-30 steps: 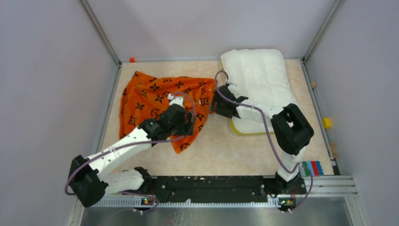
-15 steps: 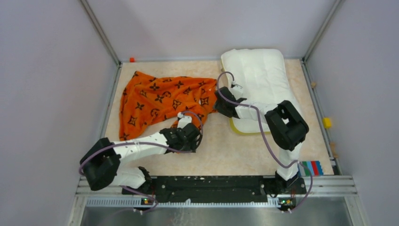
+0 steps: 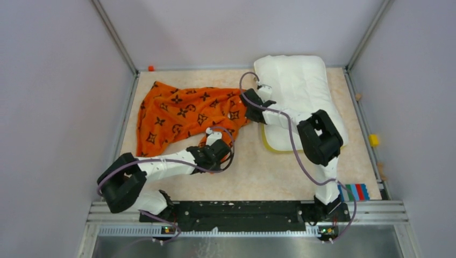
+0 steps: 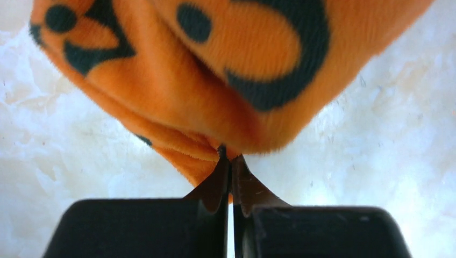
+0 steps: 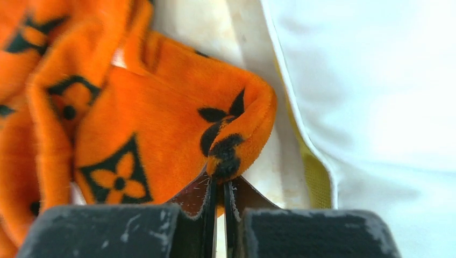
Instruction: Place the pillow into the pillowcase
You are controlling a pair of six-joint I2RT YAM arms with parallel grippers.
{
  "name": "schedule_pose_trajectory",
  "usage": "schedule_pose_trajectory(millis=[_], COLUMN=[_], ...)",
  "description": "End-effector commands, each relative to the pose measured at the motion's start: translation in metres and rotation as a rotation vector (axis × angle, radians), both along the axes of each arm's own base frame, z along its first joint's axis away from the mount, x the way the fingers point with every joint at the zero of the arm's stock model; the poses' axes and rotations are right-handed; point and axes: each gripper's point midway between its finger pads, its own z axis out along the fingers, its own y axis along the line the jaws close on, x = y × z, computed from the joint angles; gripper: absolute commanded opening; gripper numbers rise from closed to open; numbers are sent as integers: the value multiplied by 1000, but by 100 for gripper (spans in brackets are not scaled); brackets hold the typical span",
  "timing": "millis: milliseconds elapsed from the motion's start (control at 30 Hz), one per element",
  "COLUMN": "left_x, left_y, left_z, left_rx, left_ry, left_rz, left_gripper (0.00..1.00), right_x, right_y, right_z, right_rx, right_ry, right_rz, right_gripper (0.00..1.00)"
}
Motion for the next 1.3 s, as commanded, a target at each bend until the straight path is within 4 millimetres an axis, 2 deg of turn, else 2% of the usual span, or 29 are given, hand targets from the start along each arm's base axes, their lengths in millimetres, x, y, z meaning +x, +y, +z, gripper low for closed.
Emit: schedule_pose_trajectory(millis=[0,67,167,267,333,400,467,500,533,567,633,667,700,767,800,867,933,1000,1067,1133,1267], left_x=[-21,-31,-62,-101,-124,-143,-152,-151,-148,-144,-132,-125,-117,-97,-83,-42,7,50,83,109,136], left_y=[-23,-47,-83,-109,-122,-133,-141,-144,-146,-149,-154,-155,-157,-156,-152,-137,-108,-77,-54,-34,11], left_z=[53,103,180,233,251,258,250,245,241,239,241,242,242,243,240,229,207,182,162,141,92], left_rx=[-155,-304,-567,-816,-939,-1027,-1040,-1032,-1022,-1015,-1001,-987,-969,-917,-881,-796,-704,-671,-659,-623,-482], left_ry=[56,37,29,88,155,191,234,244,244,229,173,146,114,46,20,-35,-59,-57,-79,-100,-68], left_rz=[-160,-283,-530,-742,-849,-937,-969,-967,-956,-945,-911,-887,-863,-802,-748,-585,-381,-184,-54,60,316], left_gripper=[0,0,0,0,0,0,0,9,29,41,59,71,78,84,86,86,84,83,80,79,77], right_x=[31,36,46,56,66,77,88,93,97,100,104,104,103,95,90,80,68,56,43,27,-11], right_y=[-7,-15,-26,-40,-53,-72,-87,-94,-103,-111,-133,-141,-147,-155,-157,-158,-161,-159,-153,-142,-105], right_z=[115,157,217,256,272,277,269,262,253,242,220,210,204,201,203,209,211,216,217,218,206], right_rx=[-142,-227,-350,-444,-479,-492,-482,-473,-468,-464,-440,-423,-411,-396,-394,-377,-363,-321,-264,-236,-220], right_ry=[-175,-211,-267,-297,-318,-318,-301,-288,-271,-246,-189,-164,-146,-131,-132,-138,-131,-137,-139,-150,-148], right_rz=[66,94,144,161,149,117,107,102,91,82,56,50,43,37,39,37,30,39,59,91,206], right_gripper=[0,0,0,0,0,0,0,0,0,0,14,25,36,58,62,69,73,74,74,74,74])
